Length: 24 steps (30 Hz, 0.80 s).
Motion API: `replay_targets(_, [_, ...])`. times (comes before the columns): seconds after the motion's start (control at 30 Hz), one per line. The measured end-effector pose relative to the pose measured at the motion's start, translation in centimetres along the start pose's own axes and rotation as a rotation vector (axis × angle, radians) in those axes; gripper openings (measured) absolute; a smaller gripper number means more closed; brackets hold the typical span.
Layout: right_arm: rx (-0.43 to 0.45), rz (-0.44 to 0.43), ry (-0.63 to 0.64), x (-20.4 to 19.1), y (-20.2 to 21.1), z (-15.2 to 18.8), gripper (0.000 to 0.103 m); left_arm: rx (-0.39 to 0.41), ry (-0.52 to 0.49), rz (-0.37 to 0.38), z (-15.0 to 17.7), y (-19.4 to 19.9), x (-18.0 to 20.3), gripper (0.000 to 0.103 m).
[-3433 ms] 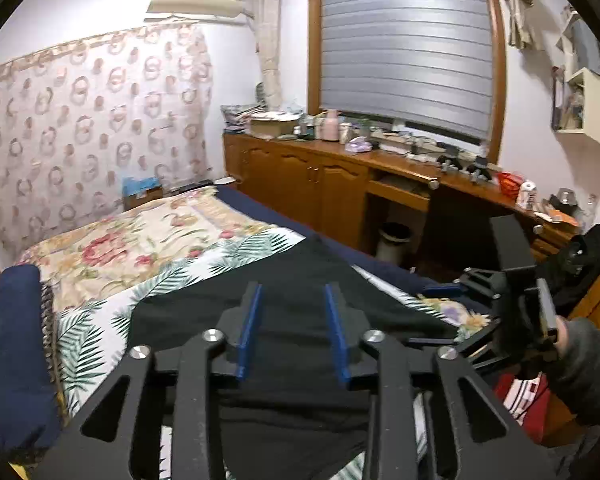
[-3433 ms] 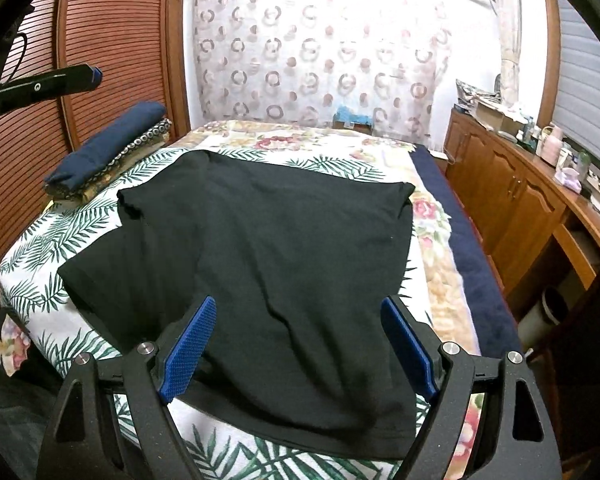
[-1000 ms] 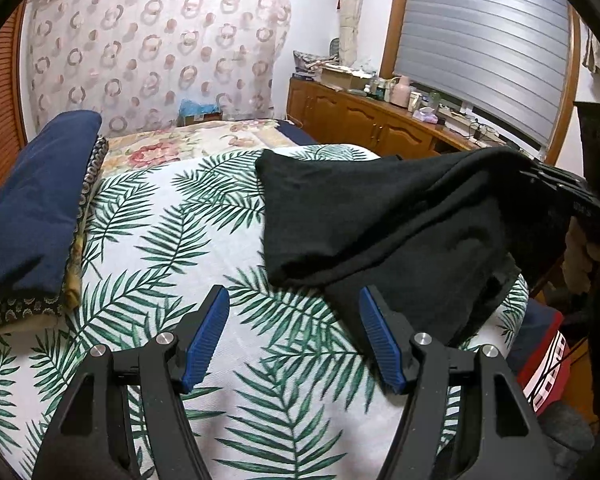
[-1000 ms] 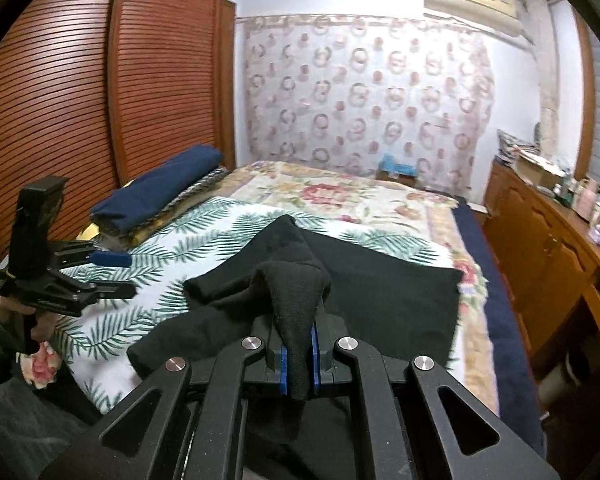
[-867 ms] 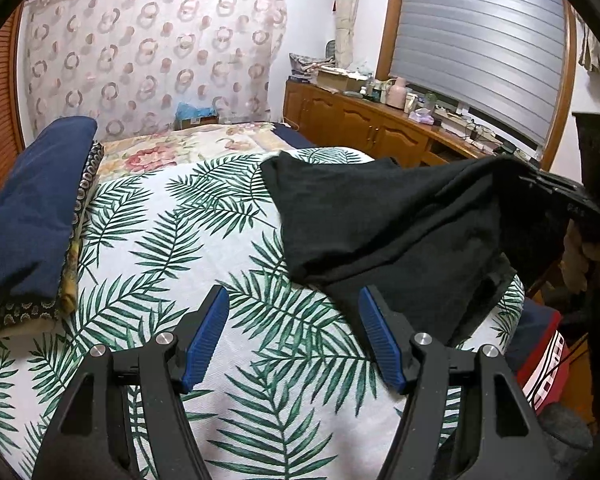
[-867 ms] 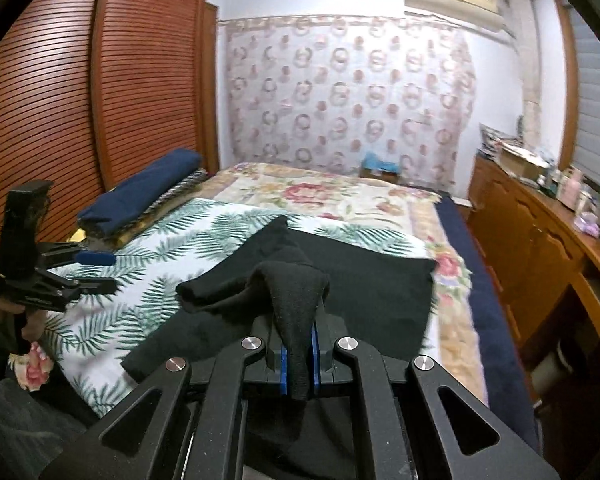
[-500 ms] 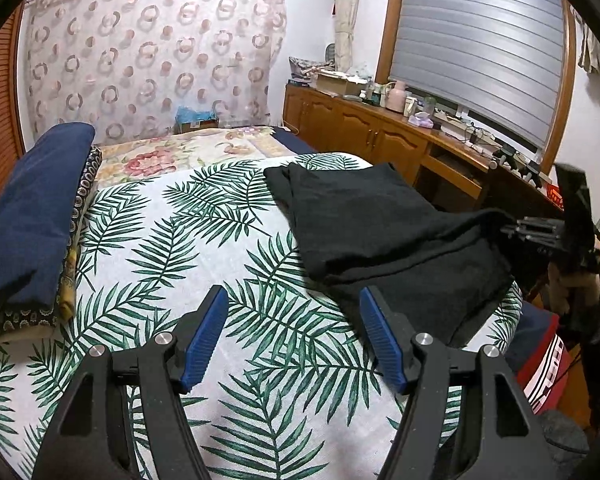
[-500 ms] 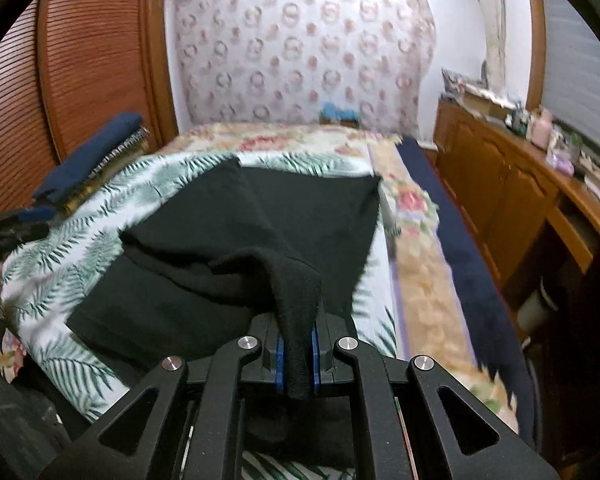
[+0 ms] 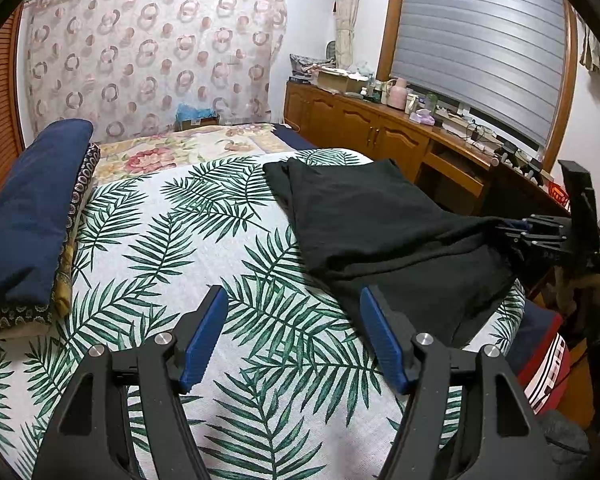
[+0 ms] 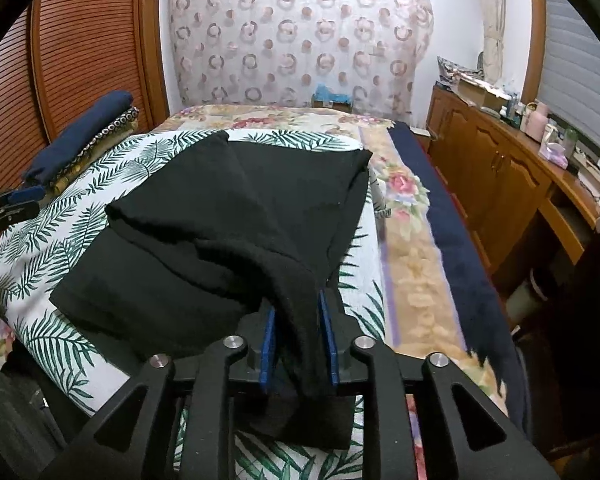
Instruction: Fold small clothes
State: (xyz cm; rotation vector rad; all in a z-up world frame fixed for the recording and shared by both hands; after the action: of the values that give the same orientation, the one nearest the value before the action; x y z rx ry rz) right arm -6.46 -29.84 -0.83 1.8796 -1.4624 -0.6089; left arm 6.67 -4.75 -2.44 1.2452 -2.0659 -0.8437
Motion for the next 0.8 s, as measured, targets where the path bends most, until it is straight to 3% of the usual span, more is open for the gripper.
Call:
replay_targets(0.07, [0.01, -0.001, 0.012, -0.2, 0.2, -0.2, 0.047, -0.001, 0.003, 0.0, 0.1, -0.2, 0.1, 0.07])
replay_targets(0.17, [0.037, -0.014, 0.021, -0.6, 0.8, -0.2, 0.059, -0.004, 0.006, 0.0, 0.3, -0.4, 0.1, 0.07])
replay_targets(0.4, [0.042, -0.055, 0.066, -3.0, -0.5, -1.2, 0.061, -0.02, 0.011, 0.005, 0.7, -1.1, 0.2, 0.07])
replay_targets(0.7, [-0.061, -0.135, 0.133, -5.7, -6.6, -1.7, 0.061, -0.036, 0.019, 0.008, 1.2, -1.6, 0.2, 0.07])
replay_targets(0.8, [-0.062, -0.123, 0.155, -5.5, -7.3, -1.9, 0.068, -0.039, 0.024, 0.012, 1.2, -1.7, 0.2, 0.07])
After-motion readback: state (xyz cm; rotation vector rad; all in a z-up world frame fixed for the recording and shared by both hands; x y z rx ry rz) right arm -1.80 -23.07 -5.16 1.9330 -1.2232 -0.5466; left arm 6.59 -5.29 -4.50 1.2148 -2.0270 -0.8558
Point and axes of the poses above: each gripper's, at about its wrist camera, not at the fingertips, and y roughly against the way its jaws point, x to its right, z to its underside, the point moved 1 cm from there along -y, roughly the way its jaws point, and after that the axes turned 12 degrees about -x, right-handed, at the moved point
